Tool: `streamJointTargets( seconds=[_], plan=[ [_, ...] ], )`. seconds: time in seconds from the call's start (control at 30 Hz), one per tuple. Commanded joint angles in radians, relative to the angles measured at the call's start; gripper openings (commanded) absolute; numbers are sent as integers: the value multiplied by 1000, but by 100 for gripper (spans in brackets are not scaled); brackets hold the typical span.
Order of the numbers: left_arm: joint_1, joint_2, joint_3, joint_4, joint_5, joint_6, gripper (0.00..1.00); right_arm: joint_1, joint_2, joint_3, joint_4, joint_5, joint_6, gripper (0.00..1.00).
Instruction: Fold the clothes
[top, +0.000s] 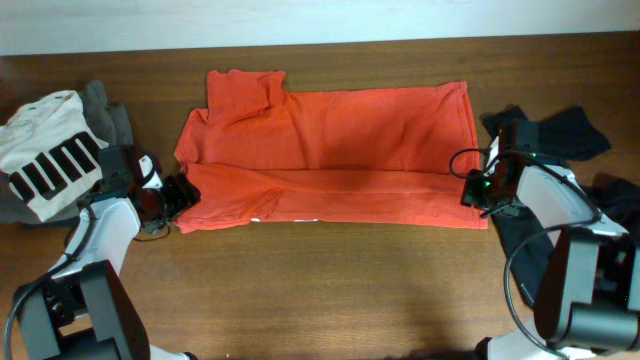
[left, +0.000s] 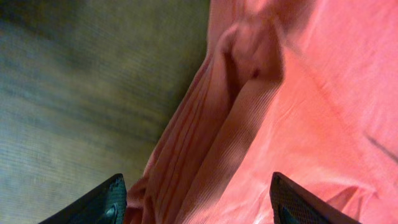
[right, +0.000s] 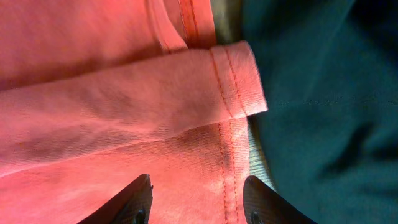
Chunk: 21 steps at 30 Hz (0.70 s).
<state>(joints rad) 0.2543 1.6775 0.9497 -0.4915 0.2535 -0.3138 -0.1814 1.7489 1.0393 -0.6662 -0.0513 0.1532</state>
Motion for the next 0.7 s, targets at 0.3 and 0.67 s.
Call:
streamJointTargets(
  seconds=[0.3,0.67],
  plan=[
    [2,10,-3,-90,-10,16,83,-2,120,-11,-36,-24,-26,52],
    [-12,43,-3,-41,-11,16,80,-2,139,-11,-113,-20,-26,32]
  ],
)
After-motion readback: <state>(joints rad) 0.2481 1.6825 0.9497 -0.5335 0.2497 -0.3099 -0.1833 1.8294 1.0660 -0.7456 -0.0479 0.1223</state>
